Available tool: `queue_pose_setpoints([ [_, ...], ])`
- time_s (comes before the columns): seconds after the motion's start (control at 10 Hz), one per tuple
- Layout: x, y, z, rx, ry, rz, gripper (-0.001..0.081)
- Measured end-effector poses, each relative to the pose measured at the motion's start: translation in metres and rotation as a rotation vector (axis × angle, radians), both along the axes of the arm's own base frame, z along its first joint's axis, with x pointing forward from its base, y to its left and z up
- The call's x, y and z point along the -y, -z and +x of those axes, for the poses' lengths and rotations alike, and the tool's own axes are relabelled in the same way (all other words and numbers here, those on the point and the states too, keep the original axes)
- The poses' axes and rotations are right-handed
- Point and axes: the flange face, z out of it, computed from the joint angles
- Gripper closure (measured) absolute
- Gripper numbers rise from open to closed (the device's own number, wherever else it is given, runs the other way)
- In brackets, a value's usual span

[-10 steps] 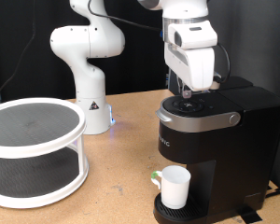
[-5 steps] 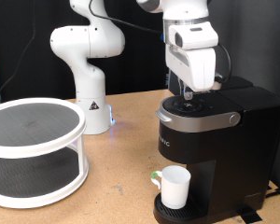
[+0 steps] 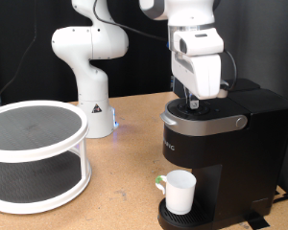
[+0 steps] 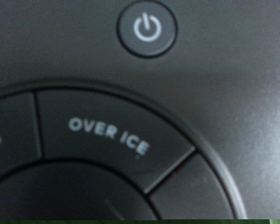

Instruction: Make a cup of coffee with the keurig machine

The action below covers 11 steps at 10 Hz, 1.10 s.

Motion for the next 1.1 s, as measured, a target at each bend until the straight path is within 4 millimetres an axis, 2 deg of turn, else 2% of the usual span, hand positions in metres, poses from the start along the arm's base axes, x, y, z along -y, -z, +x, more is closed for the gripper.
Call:
queue_pose_setpoints([
  [1.1,0.0002,0.0045,0.0021,0.007,-0.037,-0.007,0.0802],
])
